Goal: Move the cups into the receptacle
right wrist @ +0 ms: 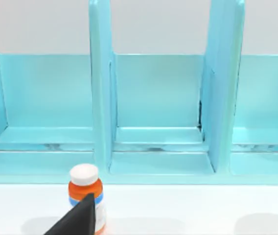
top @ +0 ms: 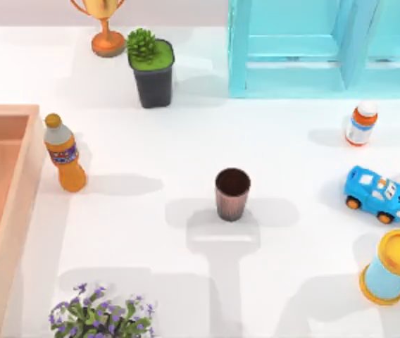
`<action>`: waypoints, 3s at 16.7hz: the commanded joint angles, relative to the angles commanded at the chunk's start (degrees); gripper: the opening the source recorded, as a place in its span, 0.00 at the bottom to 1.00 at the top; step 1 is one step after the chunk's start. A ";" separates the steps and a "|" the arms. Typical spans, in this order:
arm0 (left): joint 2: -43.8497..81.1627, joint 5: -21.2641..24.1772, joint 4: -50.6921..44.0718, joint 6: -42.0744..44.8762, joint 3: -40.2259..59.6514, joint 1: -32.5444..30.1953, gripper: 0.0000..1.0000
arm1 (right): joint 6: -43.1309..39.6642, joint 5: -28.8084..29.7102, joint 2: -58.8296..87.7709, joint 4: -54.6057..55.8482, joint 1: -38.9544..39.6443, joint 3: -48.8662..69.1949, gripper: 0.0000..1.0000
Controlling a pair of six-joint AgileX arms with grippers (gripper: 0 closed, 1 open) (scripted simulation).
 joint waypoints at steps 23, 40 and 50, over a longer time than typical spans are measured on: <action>1.43 0.10 15.07 2.71 -13.37 2.94 0.38 | 0.00 0.00 0.00 0.00 0.00 0.00 1.00; 1.40 0.10 15.06 2.70 -13.35 2.90 1.00 | 0.00 0.00 0.00 0.00 0.00 0.00 1.00; 1.75 -0.05 -3.43 2.55 5.25 2.53 1.00 | 0.00 0.00 0.00 0.00 0.00 0.00 1.00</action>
